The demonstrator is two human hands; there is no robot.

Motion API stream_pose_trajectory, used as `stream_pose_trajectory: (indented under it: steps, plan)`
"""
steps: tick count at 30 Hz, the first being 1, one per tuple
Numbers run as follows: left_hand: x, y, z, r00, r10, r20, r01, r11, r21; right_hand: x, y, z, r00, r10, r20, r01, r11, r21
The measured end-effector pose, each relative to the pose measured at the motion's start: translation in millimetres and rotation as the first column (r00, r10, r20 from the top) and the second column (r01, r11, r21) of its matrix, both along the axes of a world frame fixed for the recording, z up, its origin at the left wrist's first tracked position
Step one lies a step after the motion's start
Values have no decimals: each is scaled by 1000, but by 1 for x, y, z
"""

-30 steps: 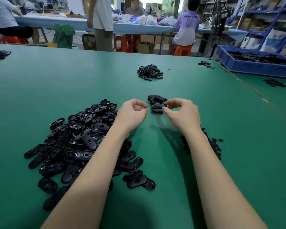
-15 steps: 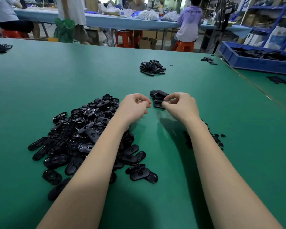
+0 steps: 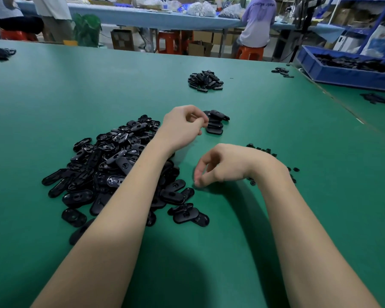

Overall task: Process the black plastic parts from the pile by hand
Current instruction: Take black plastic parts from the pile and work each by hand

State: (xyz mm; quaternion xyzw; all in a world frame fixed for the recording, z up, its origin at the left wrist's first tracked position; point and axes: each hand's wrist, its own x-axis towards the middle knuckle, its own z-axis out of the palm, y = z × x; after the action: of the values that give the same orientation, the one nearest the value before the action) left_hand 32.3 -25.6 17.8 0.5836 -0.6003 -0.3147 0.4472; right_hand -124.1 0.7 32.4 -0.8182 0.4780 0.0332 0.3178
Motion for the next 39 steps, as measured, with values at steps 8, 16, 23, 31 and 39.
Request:
stream_pose_trajectory:
  steps: [8, 16, 23, 31, 39]
  plan:
    - [-3, 4, 0, 1000, -4, 24, 4, 1000, -6, 16, 4, -8, 999, -13, 44, 16, 997, -70]
    - [-4, 1, -2, 996, -46, 80, 44, 999, 31, -1, -6, -8, 984, -141, 108, 163, 959, -234]
    - [-8, 7, -3, 935, -353, -21, 338, 875, 347, -36, -15, -4, 839, -222, 496, 381, 892, -245]
    - [-17, 6, -4, 923, -275, -269, 340, 911, 233, -54, -14, 9, 814, -317, 486, 464, 858, -218]
    - [-16, 3, -9, 959, -129, -253, 189, 956, 227, -78, -13, 12, 930, -364, -60, 363, 932, -24]
